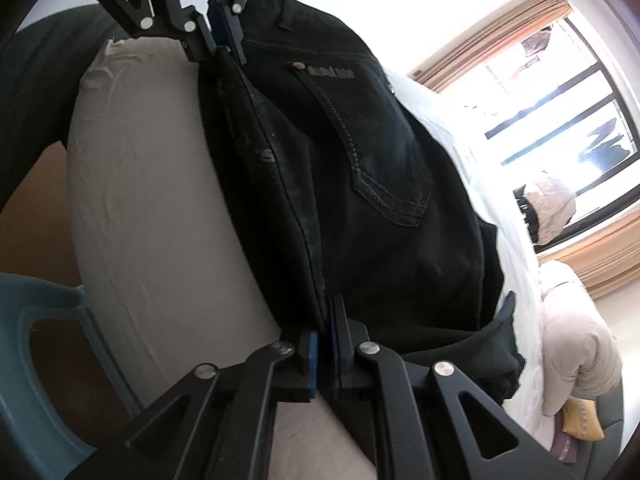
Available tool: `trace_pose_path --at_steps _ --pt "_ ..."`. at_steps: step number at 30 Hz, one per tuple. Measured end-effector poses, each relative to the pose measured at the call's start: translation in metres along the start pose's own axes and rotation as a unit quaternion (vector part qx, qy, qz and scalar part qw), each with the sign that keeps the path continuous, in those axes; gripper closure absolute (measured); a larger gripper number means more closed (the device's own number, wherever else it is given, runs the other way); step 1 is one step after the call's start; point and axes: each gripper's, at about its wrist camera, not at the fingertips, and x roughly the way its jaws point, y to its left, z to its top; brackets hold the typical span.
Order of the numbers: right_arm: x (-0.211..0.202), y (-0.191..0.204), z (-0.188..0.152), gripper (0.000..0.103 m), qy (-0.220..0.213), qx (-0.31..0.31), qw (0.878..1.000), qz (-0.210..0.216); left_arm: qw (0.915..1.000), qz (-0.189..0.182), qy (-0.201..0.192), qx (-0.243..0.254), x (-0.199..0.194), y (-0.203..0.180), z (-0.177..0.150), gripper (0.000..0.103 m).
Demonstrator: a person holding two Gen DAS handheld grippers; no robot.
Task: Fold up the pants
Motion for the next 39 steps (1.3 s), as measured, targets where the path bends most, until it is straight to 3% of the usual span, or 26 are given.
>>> trace_pose_path --at_steps 2,3,4,5,6,9,12,14,16,18,20,22,25,26,27,29,32,35,37,39 --pt "-0.002 -0.004 -0.001 0.084 0.003 0.014 1.0 -0.006 0.9999 -0.003 0.01 -0.004 -0.002 0.002 0.001 0.085" --pt "-0.003 -0.009 -0.002 0.07 0.003 0.028 1.0 -0.01 0.9998 -0.006 0.016 -0.008 -0.004 0.004 0.001 0.081" --pt "-0.005 -0.015 -0.004 0.053 0.002 0.045 0.999 -0.015 0.9997 -0.009 0.021 -0.011 -0.006 0.005 0.0 0.063" --pt "-0.008 -0.022 -0.007 0.045 0.0 0.063 0.998 -0.017 0.9994 -0.015 0.026 -0.016 -0.009 0.006 -0.002 0.033" --pt "-0.012 -0.03 -0.01 0.033 -0.003 0.081 0.997 -0.015 0.9992 -0.021 0.027 -0.019 -0.013 0.007 -0.003 0.022" --pt "-0.026 -0.048 -0.018 0.021 -0.017 0.124 0.992 0.019 0.9966 -0.059 0.039 -0.041 -0.031 0.013 -0.006 0.022" --pt "-0.044 -0.062 -0.02 0.021 -0.033 0.146 0.989 0.02 0.9939 -0.072 0.016 -0.081 -0.051 0.027 0.0 0.022" --pt "-0.053 -0.077 -0.016 0.021 -0.057 0.185 0.98 0.037 0.9894 -0.073 -0.028 -0.123 -0.065 0.043 0.012 0.022" --pt "-0.054 -0.097 -0.011 0.021 -0.078 0.246 0.963 0.073 0.9816 -0.067 -0.078 -0.161 -0.071 0.061 0.033 0.022" --pt "-0.047 -0.118 -0.004 0.021 -0.101 0.316 0.935 0.122 0.9752 -0.06 -0.111 -0.182 -0.068 0.073 0.055 0.022" --pt "-0.036 -0.125 0.0 0.021 -0.114 0.348 0.919 0.147 0.9681 -0.064 -0.134 -0.202 -0.051 0.085 0.086 0.022" --pt "-0.013 -0.124 0.001 0.021 -0.095 0.365 0.91 0.17 0.9687 -0.066 -0.116 -0.209 -0.024 0.089 0.103 0.022" --pt "0.035 -0.105 -0.014 0.024 0.009 0.368 0.91 0.191 0.9759 -0.058 -0.038 -0.207 0.035 0.083 0.11 0.022" --pt "0.04 -0.098 -0.025 0.024 0.015 0.368 0.91 0.19 0.9772 -0.061 -0.014 -0.203 0.053 0.078 0.105 0.022" --pt "0.032 -0.097 -0.032 0.025 -0.009 0.374 0.909 0.185 0.977 -0.056 0.0 -0.206 0.063 0.075 0.1 0.022" --pt "0.025 -0.101 -0.037 0.025 -0.009 0.389 0.901 0.191 0.9724 -0.054 -0.013 -0.226 0.061 0.077 0.095 0.022" --pt "0.006 -0.118 -0.04 0.025 -0.054 0.425 0.879 0.208 0.9653 -0.069 -0.049 -0.247 0.043 0.085 0.111 0.022" --pt "0.01 -0.124 -0.039 0.019 -0.053 0.424 0.881 0.203 0.9707 -0.067 -0.066 -0.221 0.037 0.084 0.137 0.022" --pt "0.026 -0.114 -0.048 0.02 -0.004 0.417 0.885 0.206 0.9758 -0.053 -0.025 -0.211 0.062 0.084 0.147 0.022" --pt "0.023 -0.117 -0.059 0.027 -0.004 0.427 0.879 0.215 0.9747 -0.049 0.018 -0.217 0.091 0.081 0.143 0.022"
